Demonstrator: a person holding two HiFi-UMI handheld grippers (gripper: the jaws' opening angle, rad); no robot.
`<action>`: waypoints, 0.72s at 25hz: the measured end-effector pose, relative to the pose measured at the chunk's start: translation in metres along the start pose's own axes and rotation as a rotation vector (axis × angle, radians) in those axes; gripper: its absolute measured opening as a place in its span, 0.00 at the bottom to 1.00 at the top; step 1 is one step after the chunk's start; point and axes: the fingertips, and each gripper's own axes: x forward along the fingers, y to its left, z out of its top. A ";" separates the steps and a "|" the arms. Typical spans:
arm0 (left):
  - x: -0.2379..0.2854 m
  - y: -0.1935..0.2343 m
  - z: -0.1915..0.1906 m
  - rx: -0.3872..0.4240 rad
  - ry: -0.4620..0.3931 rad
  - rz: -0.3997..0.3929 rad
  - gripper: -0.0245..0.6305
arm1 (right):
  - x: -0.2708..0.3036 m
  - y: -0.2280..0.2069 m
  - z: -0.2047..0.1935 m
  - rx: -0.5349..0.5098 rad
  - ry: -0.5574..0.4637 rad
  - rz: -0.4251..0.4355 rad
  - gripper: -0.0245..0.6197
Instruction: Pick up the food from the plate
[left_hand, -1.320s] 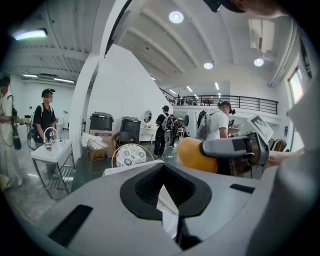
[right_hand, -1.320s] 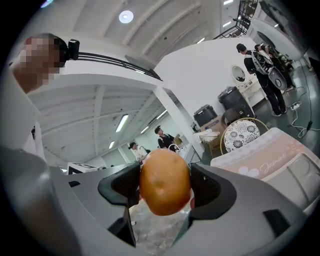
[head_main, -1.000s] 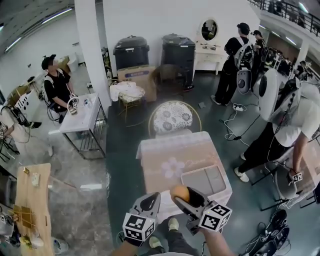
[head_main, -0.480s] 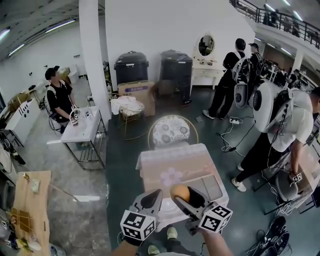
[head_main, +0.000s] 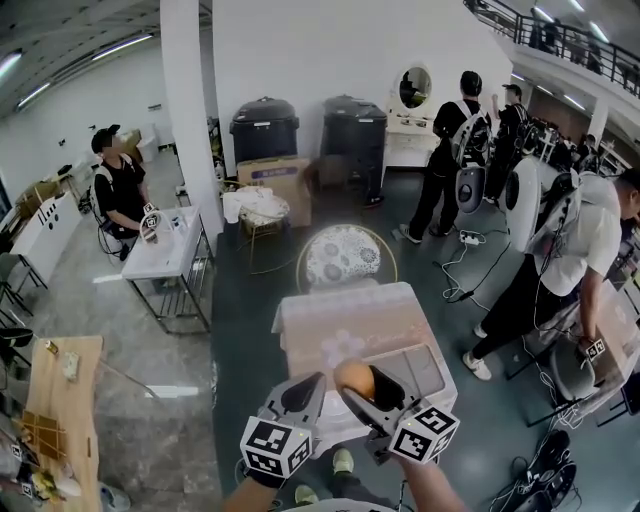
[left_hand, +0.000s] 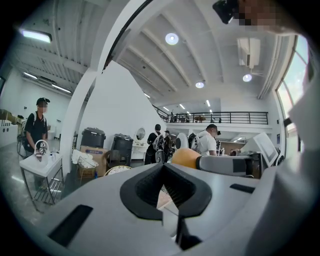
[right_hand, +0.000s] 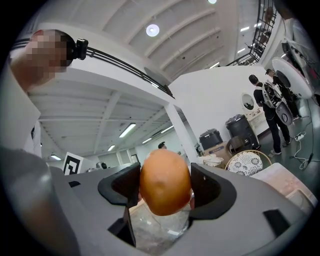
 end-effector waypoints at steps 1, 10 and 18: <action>0.000 0.000 0.001 0.001 -0.002 0.000 0.04 | 0.000 0.000 0.001 -0.004 0.001 -0.001 0.49; 0.000 0.003 -0.002 0.002 0.007 -0.002 0.04 | 0.002 0.003 -0.001 -0.012 0.003 -0.003 0.49; 0.002 0.002 -0.001 -0.001 0.007 -0.005 0.04 | 0.002 0.004 0.003 -0.021 -0.001 0.000 0.49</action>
